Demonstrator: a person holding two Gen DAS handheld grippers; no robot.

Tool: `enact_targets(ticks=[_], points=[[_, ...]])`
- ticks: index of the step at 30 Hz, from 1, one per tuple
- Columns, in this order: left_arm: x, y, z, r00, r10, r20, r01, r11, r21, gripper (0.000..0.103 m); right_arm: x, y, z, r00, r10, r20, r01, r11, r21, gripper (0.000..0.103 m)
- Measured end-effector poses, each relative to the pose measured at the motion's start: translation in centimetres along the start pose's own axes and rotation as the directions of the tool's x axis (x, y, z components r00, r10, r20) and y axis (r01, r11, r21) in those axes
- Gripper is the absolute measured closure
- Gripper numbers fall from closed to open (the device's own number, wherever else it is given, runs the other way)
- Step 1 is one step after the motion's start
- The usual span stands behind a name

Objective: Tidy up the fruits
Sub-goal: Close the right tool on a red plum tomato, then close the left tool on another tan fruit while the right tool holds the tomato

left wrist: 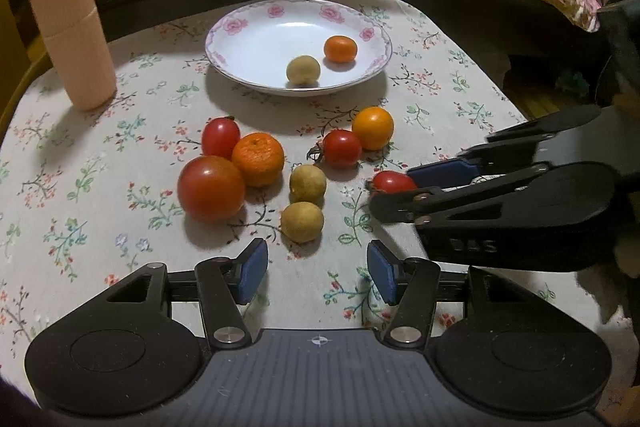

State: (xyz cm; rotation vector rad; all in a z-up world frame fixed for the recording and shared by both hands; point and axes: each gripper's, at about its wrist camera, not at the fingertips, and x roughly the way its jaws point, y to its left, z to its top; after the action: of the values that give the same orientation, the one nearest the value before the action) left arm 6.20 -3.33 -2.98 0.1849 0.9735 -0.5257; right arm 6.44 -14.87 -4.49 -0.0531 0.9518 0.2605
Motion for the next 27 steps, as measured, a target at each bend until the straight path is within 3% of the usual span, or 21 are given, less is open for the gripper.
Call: enact_targets(ticks=[9, 13, 20, 27], points=[[2.1, -0.5, 0.9, 1.0, 0.027, -0.004, -0.027, 1.0, 0.008, 0.042, -1.3, -2.6, -0.8, 1.0, 0.004, -0.01, -0.003, 0.995, 0.097, 0.068], [2.4, -0.7, 1.3, 0.998, 0.058, 0.003, -0.058, 0.998, 0.01, 0.057, -1.6, -3.2, -1.2, 1.0, 0.016, -0.018, -0.014, 0.993, 0.12, 0.068], [1.8, -0.9, 0.9, 0.998, 0.065, -0.013, -0.065, 0.998, 0.025, 0.07, -2.1, -3.1, -1.4, 1.0, 0.023, -0.018, -0.021, 0.993, 0.117, 0.068], [1.8, -1.0, 0.9, 0.999, 0.051, -0.013, -0.051, 0.998, 0.023, 0.067, -2.1, -2.3, -1.8, 1.0, 0.018, -0.026, -0.016, 0.996, 0.087, 0.068]])
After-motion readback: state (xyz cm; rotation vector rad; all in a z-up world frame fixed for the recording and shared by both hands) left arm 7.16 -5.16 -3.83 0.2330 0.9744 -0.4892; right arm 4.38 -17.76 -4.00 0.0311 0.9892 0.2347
